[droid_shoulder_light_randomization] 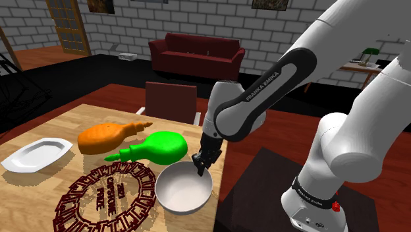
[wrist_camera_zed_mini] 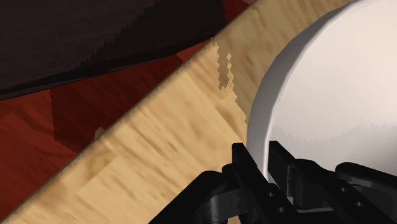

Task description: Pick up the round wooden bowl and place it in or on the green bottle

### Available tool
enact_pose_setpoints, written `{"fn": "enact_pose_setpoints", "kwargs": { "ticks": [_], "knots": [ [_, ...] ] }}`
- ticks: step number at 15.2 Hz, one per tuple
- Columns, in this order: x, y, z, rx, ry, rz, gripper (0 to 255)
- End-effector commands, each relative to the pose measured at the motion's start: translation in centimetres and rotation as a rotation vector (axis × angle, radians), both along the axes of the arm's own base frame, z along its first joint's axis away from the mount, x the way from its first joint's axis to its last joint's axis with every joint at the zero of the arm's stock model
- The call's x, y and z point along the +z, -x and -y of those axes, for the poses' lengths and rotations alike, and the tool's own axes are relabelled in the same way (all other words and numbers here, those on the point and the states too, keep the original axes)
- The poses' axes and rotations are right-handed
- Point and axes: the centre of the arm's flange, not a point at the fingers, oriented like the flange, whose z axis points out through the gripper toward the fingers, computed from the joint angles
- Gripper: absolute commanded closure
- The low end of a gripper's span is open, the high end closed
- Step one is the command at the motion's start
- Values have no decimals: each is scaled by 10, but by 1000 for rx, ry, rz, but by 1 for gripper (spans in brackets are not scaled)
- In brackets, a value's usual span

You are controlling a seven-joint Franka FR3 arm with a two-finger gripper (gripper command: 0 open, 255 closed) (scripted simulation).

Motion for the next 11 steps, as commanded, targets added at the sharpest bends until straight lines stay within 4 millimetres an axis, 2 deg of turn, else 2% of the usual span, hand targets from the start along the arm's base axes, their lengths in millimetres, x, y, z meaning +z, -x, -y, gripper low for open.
{"fn": "enact_pose_setpoints", "kwargs": {
  "ticks": [1,11],
  "knots": [
    [10,-1,1,0,0,0,255],
    [63,-1,1,0,0,0,255]
  ]
}}
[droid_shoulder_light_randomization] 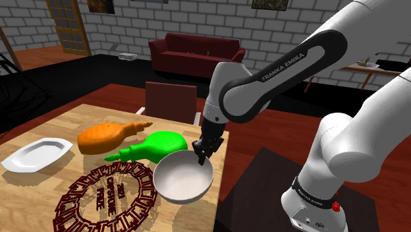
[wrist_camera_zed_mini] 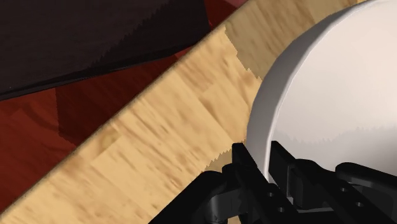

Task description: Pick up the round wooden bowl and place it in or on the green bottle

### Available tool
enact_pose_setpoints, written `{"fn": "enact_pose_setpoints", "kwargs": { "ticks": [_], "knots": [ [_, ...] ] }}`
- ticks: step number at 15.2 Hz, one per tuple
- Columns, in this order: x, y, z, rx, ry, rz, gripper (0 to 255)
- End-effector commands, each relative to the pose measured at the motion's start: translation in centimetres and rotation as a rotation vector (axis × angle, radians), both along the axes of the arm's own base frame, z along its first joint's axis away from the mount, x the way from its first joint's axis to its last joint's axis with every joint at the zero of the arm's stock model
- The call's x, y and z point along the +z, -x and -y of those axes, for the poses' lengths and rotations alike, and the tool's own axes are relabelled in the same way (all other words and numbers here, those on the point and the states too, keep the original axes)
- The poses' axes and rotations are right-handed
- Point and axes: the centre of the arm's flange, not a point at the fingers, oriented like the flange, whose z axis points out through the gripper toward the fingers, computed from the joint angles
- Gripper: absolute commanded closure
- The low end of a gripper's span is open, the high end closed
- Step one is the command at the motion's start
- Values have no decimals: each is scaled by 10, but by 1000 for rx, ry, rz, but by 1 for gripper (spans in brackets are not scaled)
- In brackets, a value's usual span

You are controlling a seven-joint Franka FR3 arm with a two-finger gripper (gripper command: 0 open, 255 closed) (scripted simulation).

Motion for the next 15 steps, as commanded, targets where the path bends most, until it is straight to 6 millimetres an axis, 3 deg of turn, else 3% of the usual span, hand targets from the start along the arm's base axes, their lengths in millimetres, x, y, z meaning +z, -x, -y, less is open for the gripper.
{"fn": "enact_pose_setpoints", "kwargs": {
  "ticks": [1,15],
  "knots": [
    [11,0,1,0,0,0,255],
    [85,0,1,0,0,0,255]
  ]
}}
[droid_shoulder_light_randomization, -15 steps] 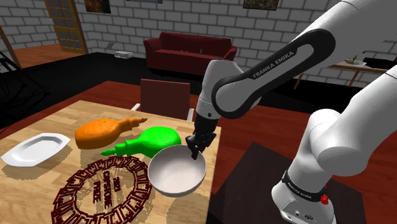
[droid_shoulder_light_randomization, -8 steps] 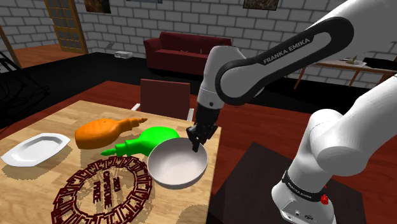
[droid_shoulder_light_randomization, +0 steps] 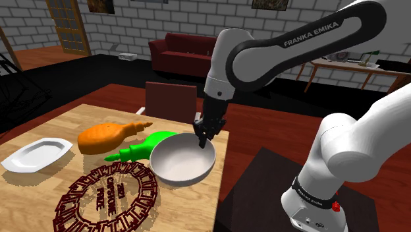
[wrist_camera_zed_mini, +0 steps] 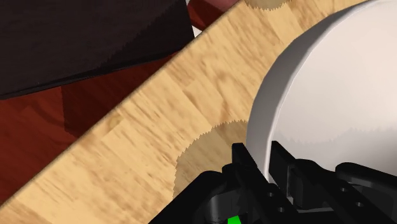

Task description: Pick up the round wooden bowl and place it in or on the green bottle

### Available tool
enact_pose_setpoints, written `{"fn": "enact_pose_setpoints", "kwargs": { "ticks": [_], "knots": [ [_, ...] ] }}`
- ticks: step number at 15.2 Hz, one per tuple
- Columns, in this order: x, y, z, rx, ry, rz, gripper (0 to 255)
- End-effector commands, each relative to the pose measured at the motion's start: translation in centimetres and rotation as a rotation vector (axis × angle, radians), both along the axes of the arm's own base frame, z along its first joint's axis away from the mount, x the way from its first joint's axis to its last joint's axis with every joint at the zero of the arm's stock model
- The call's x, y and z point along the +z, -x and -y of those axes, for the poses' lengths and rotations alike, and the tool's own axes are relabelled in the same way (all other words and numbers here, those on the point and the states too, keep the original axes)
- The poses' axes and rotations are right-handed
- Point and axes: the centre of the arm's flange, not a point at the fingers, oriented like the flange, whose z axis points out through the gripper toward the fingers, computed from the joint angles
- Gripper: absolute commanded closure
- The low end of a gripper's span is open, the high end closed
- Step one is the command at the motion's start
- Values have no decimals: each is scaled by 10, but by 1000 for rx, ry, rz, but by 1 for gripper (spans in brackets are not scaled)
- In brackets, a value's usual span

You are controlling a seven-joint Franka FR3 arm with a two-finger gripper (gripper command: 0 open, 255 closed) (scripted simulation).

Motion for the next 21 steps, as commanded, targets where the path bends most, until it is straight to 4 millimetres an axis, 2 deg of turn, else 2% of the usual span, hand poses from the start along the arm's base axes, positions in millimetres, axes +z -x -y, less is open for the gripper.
{"fn": "enact_pose_setpoints", "kwargs": {
  "ticks": [1,14,21],
  "knots": [
    [10,2,2,0,0,0,255],
    [78,2,2,0,0,0,255],
    [86,-86,29,0,0,0,255]
  ]
}}
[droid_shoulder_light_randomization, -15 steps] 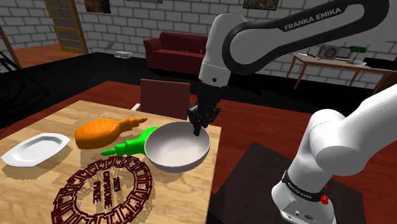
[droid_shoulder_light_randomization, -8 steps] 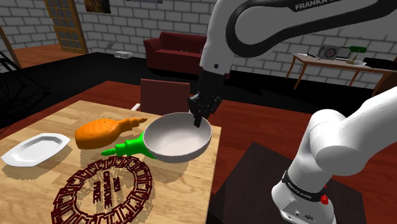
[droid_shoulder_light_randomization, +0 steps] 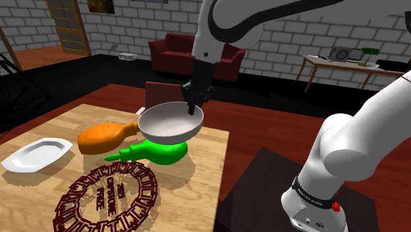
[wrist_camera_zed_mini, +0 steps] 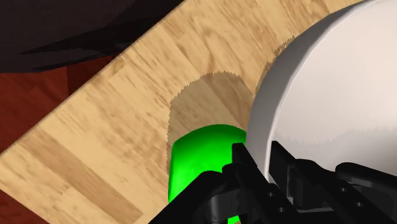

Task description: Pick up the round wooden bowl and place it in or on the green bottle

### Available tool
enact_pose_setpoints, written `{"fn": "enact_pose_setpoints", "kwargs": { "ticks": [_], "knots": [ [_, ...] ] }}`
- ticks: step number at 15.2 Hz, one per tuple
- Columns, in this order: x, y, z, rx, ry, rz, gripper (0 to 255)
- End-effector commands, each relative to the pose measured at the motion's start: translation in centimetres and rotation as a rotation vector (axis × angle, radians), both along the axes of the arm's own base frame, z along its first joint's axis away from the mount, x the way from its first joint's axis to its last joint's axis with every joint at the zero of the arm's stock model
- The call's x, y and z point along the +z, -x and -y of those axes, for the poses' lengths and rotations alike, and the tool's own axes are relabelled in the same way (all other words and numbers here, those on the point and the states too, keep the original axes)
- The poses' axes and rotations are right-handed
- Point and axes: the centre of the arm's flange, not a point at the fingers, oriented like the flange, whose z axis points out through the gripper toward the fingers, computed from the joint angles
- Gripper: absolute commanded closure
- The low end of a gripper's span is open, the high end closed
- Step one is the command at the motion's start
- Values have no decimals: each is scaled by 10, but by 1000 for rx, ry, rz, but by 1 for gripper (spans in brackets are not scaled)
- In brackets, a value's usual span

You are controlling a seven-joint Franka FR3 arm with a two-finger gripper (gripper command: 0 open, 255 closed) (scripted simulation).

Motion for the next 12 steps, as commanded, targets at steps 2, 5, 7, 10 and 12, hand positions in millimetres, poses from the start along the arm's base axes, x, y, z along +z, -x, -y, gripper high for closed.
{"fn": "enact_pose_setpoints", "kwargs": {
  "ticks": [2,5,7,10,12],
  "knots": [
    [3,-37,12,0,0,0,255],
    [7,-75,23,0,0,0,255],
    [9,-100,31,0,0,0,255],
    [13,-138,43,0,0,0,255],
    [8,-149,46,0,0,0,255]
  ]
}}
